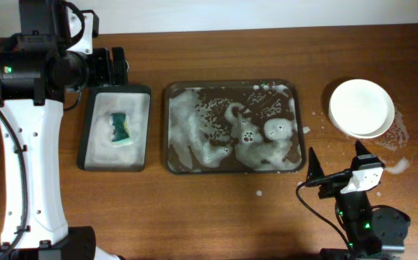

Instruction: Clean dirty plates on tray and stack at the side

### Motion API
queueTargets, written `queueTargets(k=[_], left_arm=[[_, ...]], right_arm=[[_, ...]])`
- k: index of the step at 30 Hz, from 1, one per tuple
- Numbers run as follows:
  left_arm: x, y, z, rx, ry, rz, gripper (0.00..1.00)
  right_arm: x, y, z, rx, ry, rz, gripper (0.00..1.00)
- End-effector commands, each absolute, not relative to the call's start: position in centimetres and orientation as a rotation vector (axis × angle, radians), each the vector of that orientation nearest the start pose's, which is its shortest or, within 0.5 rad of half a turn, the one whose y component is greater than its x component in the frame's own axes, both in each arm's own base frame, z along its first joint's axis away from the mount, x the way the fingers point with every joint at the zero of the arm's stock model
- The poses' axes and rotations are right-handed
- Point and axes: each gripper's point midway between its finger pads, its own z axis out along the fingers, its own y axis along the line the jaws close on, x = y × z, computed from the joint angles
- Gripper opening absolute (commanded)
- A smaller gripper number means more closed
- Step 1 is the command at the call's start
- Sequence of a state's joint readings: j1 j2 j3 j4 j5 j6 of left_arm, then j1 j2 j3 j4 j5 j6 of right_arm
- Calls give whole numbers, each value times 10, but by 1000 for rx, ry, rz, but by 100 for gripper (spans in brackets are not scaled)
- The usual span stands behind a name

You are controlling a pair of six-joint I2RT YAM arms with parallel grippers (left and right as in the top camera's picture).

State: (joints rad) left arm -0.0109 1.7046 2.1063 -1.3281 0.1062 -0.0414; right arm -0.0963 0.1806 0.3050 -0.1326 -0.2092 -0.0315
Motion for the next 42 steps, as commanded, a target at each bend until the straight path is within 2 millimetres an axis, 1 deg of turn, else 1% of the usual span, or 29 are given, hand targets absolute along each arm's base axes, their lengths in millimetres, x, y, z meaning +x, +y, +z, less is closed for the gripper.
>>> queueTargets(k=[1,4,6,10,13,14,28,32,33,36,38,40,42], left_arm=[[405,-25,331,27,2493,-162,99],[405,-25,331,27,2493,-162,99],[405,-25,331,27,2493,-162,99],[405,-25,331,27,2493,-162,99],[405,-25,331,27,2493,-162,99],[405,-25,331,27,2493,-162,99],[405,-25,331,27,2494,-160,99],[393,-23,322,20,2551,-154,99],[393,-21,327,14,2535,-150,99],[406,-22,354,43,2396,-139,99],[401,-23,373,61,2296,-133,99],[396,-19,375,59,2218,-123,99],[382,-13,360,45,2129,-117,99]], right_arm=[[237,20,230,-144,1511,86,98],[240,19,213,-142,1465,75,98],[243,17,206,-125,1453,59,98],[246,12,194,-85,1492,33,98],[246,12,163,-81,1619,39,98],[246,13,157,-80,1641,46,98],[246,13,158,-81,1639,46,98],[246,13,158,-81,1639,46,98],[246,13,158,-81,1639,46,98],[246,13,158,-81,1639,46,98],[246,13,158,-81,1639,46,98],[246,13,158,-81,1639,46,98],[246,13,158,-81,1639,46,98]])
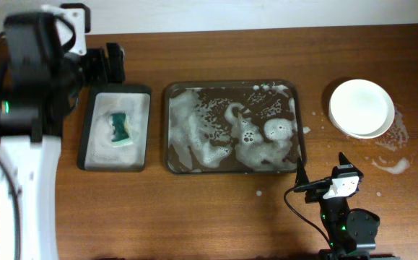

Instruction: Clean dirty plates on tray and stack at the side

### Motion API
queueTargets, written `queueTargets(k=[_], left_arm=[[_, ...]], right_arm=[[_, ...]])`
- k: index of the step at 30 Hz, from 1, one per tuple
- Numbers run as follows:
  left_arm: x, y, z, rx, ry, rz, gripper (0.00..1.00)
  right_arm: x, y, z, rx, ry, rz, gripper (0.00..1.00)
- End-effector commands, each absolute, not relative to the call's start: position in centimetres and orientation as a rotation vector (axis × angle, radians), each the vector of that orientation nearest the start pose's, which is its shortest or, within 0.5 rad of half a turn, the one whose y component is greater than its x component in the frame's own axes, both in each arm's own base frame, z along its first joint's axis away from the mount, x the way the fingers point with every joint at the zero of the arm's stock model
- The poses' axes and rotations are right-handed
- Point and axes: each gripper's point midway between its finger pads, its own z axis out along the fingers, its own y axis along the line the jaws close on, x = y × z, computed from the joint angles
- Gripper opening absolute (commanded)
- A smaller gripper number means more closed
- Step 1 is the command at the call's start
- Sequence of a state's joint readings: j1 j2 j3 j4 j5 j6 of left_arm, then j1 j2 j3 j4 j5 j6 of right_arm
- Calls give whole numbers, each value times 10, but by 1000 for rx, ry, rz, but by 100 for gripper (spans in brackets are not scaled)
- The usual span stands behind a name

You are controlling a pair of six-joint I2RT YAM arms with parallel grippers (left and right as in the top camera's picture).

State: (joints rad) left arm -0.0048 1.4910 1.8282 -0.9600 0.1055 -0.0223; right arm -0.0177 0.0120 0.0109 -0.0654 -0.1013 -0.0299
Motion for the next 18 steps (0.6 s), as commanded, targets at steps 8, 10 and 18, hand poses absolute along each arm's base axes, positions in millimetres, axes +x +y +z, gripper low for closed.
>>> queueTargets(k=[8,10,18], left_arm=[[308,1,249,15,1842,-60,99],[295,2,225,14,1792,-49,99],[254,6,193,12,1599,17,99]], right_arm=[[246,13,158,-81,1639,46,98],[246,13,158,-81,1639,46,98],[246,13,158,-81,1639,46,98]])
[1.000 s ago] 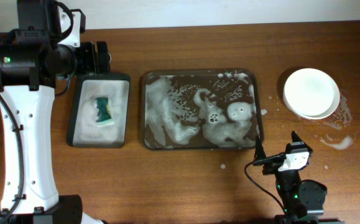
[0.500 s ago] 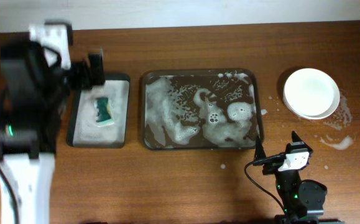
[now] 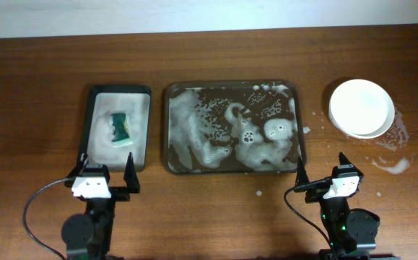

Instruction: Clean dirty plates on tray and stack at the side

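Observation:
A stack of white plates (image 3: 362,108) sits at the right side of the table, with foam specks and wet patches beside it. The dark main tray (image 3: 171,130) in the middle holds only soapy foam, and no plate shows in it. A green sponge (image 3: 120,127) lies in the smaller soapy tray (image 3: 142,97) on the left. My left gripper (image 3: 102,170) stands open at the front left, just below the sponge tray. At the front right my right gripper (image 3: 320,165) is open too, near the main tray's front right corner. Both hold nothing.
Foam spots lie on the wood at the front right of the main tray (image 3: 259,193) and near the plates (image 3: 396,166). The table's far edge meets a white wall.
My left arm, which reached up over the far left by the sponge tray's back edge, now sits folded at the front left with its gripper open. The right arm has not moved.
At first my left arm stood over the back of the sponge tray and my right gripper was open in front of the plate stack. Then the right arm sat further left at the table front. Now both arms rest at the front, open, with the plates stacked.

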### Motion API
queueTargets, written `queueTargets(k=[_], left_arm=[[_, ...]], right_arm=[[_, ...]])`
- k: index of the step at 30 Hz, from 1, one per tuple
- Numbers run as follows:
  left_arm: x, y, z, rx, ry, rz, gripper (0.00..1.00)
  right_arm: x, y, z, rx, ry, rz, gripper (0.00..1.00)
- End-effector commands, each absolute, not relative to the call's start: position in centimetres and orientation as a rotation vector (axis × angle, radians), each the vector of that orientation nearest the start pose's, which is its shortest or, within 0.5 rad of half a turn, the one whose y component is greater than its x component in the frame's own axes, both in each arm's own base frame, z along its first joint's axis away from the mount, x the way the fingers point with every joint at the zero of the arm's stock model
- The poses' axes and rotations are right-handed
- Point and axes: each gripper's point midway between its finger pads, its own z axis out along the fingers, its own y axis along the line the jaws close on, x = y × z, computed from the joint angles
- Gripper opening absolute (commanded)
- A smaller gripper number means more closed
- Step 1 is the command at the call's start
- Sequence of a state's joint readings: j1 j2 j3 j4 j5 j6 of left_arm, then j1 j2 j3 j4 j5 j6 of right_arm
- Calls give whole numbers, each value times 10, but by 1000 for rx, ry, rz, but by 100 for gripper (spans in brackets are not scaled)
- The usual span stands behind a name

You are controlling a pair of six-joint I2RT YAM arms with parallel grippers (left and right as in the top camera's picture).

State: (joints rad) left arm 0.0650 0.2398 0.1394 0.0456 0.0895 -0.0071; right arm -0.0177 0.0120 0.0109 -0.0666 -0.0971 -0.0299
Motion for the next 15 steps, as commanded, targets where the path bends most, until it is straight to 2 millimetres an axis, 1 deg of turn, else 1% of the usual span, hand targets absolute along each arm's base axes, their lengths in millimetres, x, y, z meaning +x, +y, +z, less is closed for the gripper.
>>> queueTargets(k=[1,5,9,10,11,12,15], left_arm=[[253,8,191,9,1592,27,99],[251,8,178,11,1590,37,99],[246,8,175,36,1572,64,99],[246,9,171,32,1589,70,99],[246,9,161,32,1631,67,99],[246,10,157,29,1647,69,99],[246,10,157,28,1648,69,99]], right_arm=[[246,13,158,-81,1639,46,98],[246,13,158,-81,1639,46,98],[246,13,158,-81,1639,46,98],[246,13,158,-81,1639,46,98],[246,13,158,-81,1639,46,98],[246,13,158,-81,1639,46,98],[246,13,158,-81,1639,46,98]])
